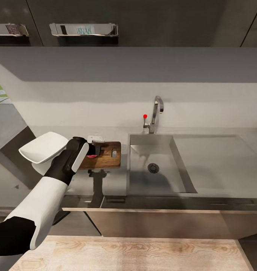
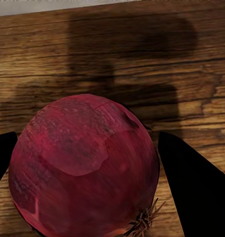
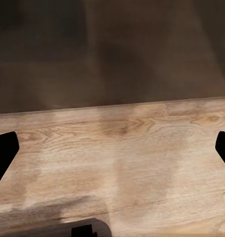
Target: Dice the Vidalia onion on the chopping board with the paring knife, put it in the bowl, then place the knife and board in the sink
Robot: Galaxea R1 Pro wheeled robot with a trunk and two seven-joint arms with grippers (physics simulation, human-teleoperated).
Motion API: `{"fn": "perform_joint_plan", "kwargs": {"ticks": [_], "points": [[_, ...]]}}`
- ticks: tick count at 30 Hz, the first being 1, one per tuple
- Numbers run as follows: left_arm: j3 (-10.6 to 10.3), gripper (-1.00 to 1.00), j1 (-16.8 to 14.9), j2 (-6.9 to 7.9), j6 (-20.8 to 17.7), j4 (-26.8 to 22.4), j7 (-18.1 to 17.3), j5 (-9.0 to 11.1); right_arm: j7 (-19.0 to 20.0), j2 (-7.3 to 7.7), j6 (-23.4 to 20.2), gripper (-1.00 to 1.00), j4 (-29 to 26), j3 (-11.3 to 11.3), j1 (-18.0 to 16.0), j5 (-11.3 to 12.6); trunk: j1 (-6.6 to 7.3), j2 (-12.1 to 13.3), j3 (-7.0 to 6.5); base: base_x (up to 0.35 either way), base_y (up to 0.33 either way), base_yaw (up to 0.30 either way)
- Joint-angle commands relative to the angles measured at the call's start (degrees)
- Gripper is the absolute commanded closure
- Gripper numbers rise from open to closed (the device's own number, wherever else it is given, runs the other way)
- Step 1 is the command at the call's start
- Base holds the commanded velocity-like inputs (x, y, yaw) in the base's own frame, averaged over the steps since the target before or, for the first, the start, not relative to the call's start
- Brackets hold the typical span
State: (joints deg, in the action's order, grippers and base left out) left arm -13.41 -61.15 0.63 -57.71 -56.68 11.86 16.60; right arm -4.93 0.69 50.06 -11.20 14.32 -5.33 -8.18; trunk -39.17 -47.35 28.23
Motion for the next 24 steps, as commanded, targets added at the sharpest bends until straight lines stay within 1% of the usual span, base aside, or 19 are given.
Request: {"fn": "perform_joint_plan", "kwargs": {"ticks": [1,12,13,24], "points": [[-0.2,1.0,0.0,0.11,-0.1,0.3,0.6,0.9,-0.5,-0.03,0.1,-1.0,0.0,0.1,0.0,-0.6,-0.02,0.0,0.07,0.0,0.0,0.0],[-0.2,1.0,0.0,0.16,-0.1,0.2,0.6,0.8,-0.8,-0.07,0.1,-1.0,0.0,0.2,0.0,-0.6,-0.02,0.0,0.07,0.0,0.0,0.0],[-0.2,-1.0,0.0,0.16,-0.1,0.2,0.6,0.8,-0.8,-0.07,0.1,-1.0,0.0,0.2,0.0,-0.6,-0.02,0.0,0.07,0.0,0.0,0.0],[-0.2,-1.0,0.0,0.07,-0.1,-0.4,0.6,0.8,-0.6,-0.07,0.1,-1.0,0.0,0.1,0.0,-0.6,-0.02,0.0,0.07,0.0,0.0,0.0]]}}
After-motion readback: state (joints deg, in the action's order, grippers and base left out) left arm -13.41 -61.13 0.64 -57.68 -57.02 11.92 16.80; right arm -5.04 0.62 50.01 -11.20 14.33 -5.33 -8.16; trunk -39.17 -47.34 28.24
